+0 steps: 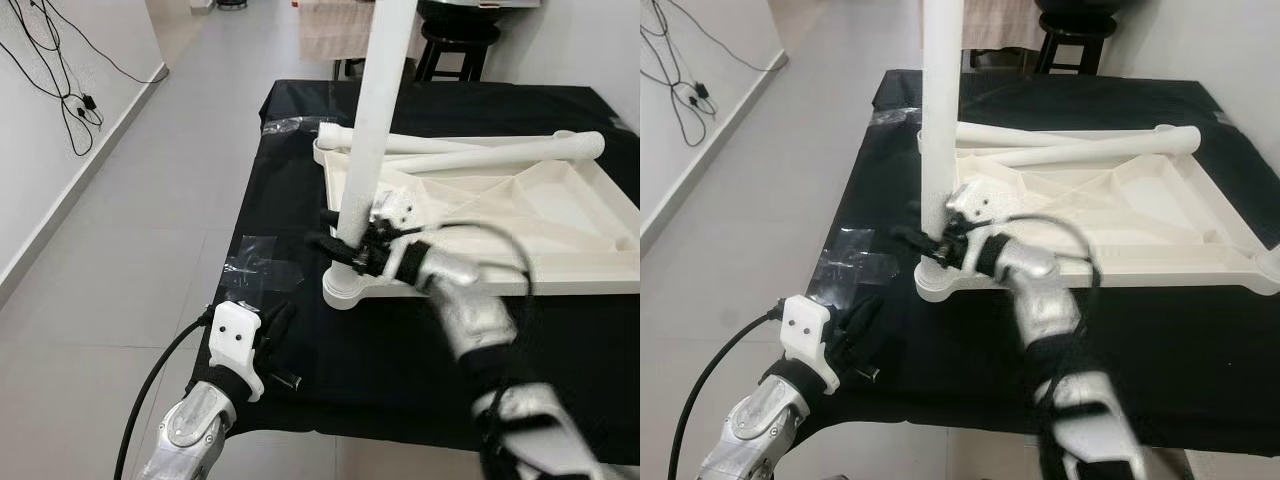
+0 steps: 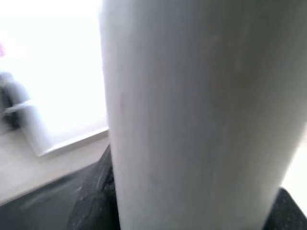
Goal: Building children table
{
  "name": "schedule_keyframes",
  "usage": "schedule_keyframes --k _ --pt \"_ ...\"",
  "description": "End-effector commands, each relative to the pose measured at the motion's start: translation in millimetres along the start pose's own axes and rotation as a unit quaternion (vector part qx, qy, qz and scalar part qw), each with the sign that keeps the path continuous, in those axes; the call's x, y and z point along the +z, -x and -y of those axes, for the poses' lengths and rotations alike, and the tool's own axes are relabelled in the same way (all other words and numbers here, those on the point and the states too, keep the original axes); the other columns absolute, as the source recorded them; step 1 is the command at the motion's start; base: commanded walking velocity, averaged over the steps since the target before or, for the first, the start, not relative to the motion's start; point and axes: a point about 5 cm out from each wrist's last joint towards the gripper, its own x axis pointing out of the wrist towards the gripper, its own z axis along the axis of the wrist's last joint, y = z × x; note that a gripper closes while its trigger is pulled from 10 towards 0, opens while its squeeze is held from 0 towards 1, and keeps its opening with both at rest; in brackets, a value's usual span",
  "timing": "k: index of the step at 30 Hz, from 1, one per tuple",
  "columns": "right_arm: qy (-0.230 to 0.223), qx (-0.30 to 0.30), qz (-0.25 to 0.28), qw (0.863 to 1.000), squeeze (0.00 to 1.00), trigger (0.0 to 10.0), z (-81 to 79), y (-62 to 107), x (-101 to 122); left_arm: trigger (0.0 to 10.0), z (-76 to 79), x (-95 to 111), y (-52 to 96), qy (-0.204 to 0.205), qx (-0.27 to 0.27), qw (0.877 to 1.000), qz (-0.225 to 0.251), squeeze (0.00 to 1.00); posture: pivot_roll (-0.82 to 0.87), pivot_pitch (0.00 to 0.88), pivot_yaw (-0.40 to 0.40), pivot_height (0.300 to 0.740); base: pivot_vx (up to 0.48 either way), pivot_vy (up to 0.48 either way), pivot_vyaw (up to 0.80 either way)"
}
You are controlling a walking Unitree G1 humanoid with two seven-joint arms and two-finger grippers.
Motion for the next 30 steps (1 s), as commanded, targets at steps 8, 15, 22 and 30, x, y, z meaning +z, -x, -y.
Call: schedule_keyframes --k 8,15,22,30 --pt "0.012 -0.102 -0.106 0.989 0.0 0.0 -30.9 6.8 -40.3 10.0 -1.4 -3.2 1.9 0.006 0.004 1.0 -0.005 0.0 0.06 0.118 -0.024 0.74 0.0 0.0 0.0" --pt "-0.026 -0.008 -0.003 1.0 1.0 10.0 -28.7 -11.6 -4.5 10.0 -0.5 -3.8 0.8 0.006 0.008 1.0 -0.003 0.0 0.06 0.108 -0.026 0.74 0.0 0.0 0.0" --pt "-0.009 0.126 0.024 0.992 0.0 10.0 -32.8 -10.4 17.8 10.0 -0.6 -3.5 -0.3 0.009 0.006 1.0 -0.003 0.0 0.06 0.107 -0.024 0.74 0.0 0.0 0.0" --pt "0.005 0.186 0.006 0.983 0.0 10.0 -4.6 -20.2 17.7 10.0 -1.2 -2.5 -0.2 0.007 0.007 1.0 -0.002 0.0 0.08 0.107 -0.021 0.74 0.0 0.0 0.0"
